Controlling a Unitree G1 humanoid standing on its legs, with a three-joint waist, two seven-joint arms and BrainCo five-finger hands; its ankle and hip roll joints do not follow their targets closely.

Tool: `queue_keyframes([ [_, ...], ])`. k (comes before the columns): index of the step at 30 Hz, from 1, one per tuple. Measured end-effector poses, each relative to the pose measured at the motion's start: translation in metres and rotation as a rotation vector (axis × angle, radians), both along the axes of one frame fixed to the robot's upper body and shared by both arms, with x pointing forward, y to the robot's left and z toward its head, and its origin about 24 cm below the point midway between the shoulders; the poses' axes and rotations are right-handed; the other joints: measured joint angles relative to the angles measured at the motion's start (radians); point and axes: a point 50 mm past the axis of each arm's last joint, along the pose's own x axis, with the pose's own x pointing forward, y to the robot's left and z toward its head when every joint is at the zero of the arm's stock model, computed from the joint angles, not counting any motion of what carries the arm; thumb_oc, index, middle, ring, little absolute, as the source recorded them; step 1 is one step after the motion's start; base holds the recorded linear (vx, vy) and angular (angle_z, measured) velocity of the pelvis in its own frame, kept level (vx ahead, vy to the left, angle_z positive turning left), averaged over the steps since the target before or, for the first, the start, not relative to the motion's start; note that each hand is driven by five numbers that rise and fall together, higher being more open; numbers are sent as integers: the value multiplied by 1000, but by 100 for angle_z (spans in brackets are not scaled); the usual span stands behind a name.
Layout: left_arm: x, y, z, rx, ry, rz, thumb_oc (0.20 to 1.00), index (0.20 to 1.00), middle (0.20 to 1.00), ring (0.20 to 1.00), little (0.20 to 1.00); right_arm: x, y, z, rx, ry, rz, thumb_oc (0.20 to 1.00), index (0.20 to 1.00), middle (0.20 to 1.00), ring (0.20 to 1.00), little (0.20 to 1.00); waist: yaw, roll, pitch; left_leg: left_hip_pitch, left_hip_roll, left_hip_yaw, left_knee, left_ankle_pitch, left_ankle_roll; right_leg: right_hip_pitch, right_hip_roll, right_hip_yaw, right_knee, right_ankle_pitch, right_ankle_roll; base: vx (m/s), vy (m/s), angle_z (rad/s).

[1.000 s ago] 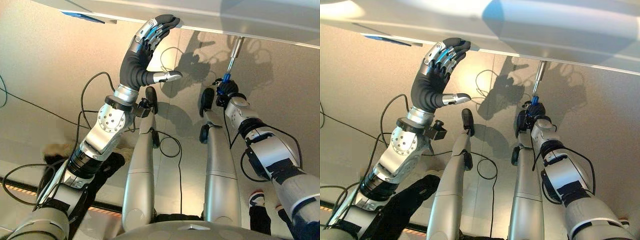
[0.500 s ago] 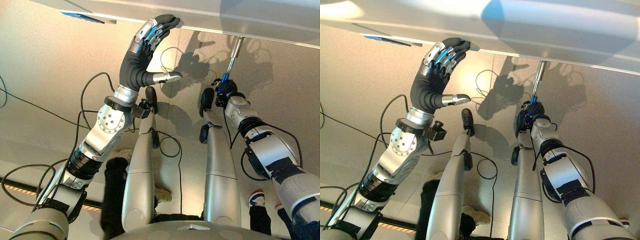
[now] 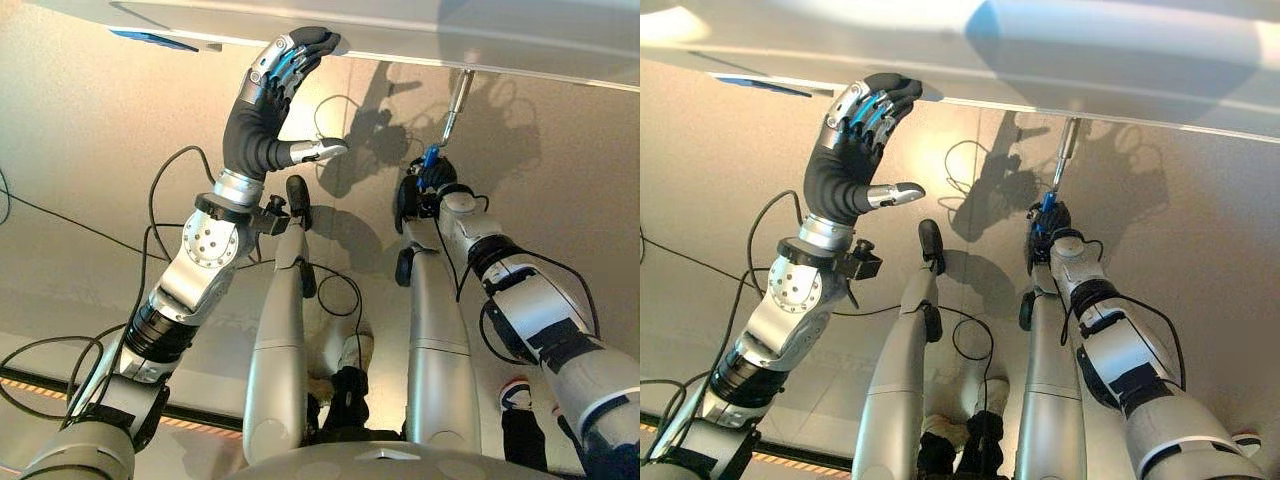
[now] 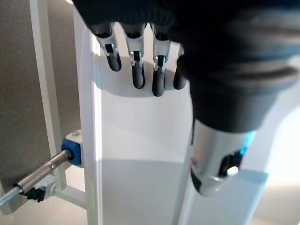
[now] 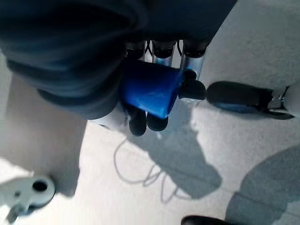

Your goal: Raise the hospital bed

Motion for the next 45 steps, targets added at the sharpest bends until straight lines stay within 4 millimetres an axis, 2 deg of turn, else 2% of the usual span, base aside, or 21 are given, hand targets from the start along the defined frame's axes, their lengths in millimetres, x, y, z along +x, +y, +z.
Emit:
queue_keyframes([
  [11, -1, 1, 0, -10, -1, 3, 1000, 1000, 1000, 1000, 1000, -5, 17, 4, -61, -38, 98, 200, 200, 200, 200, 200, 8, 6, 1, 4, 6, 7, -4, 0, -1, -3, 7, 6, -3, 3, -3, -1, 7, -1],
  [14, -1, 1, -1, -12, 3, 2, 1000, 1000, 1000, 1000, 1000, -14, 44, 12, -22, -109, 232, 200, 200, 200, 200, 200, 21, 6, 1, 10, 7, 8, -7, 0, -1, 1, 8, 8, -3, 3, -3, 0, 0, 0],
  [16, -2, 2, -2, -6, 1, 4, 1000, 1000, 1000, 1000, 1000, -26, 58, 19, 72, -176, 319, 200, 200, 200, 200, 200, 20, 6, 1, 11, 5, 9, -8, 1, -1, 1, 6, 10, -2, 3, -3, 0, 0, 0],
  [22, -9, 12, -5, 0, -9, 32, 1000, 1000, 1000, 1000, 1000, -65, 45, 28, 212, -301, 442, 200, 200, 200, 200, 200, 11, 5, 1, 11, 3, 12, -20, 1, -2, -3, 6, 13, -2, 1, 0, 2, -1, 1],
  [24, -10, 15, -6, 14, -17, 51, 1000, 1000, 1000, 1000, 1000, -71, 44, 28, 239, -319, 456, 200, 200, 200, 200, 200, -4, 5, 1, 11, 0, 11, -21, 1, -2, -2, 3, 13, -3, -2, 3, 5, -2, 2],
  [31, -17, 29, -8, 26, -32, 98, 1000, 1000, 1000, 1000, 1000, -102, 26, 30, 363, -398, 477, 200, 200, 200, 200, 200, -9, 4, 2, 8, -4, 14, -30, 0, 0, -3, 1, 15, -18, -4, 8, 0, 0, 0],
  [38, -24, 38, -10, 36, -37, 119, 1000, 1000, 1000, 1000, 1000, -113, 16, 31, 414, -472, 413, 200, 200, 200, 200, 200, -35, 0, 3, 11, -12, 26, -30, -4, 9, -2, -3, 34, -25, 0, 20, 0, -3, -1],
  [42, -26, 39, -12, 34, -36, 111, 1000, 1000, 1000, 1000, 1000, -116, 18, 28, 489, -519, 338, 200, 200, 200, 200, 200, -45, -5, 4, 15, -17, 29, -29, -5, 14, 2, -3, 50, -35, 7, 28, 0, -5, -3],
  [45, -28, 38, -11, 37, -47, 101, 1000, 1000, 1000, 1000, 1000, -116, 10, 25, 401, -545, 265, 200, 200, 200, 200, 200, -61, -21, 3, 15, -23, 34, -27, -9, 23, 4, -8, 62, -43, 14, 39, 0, 0, 0],
])
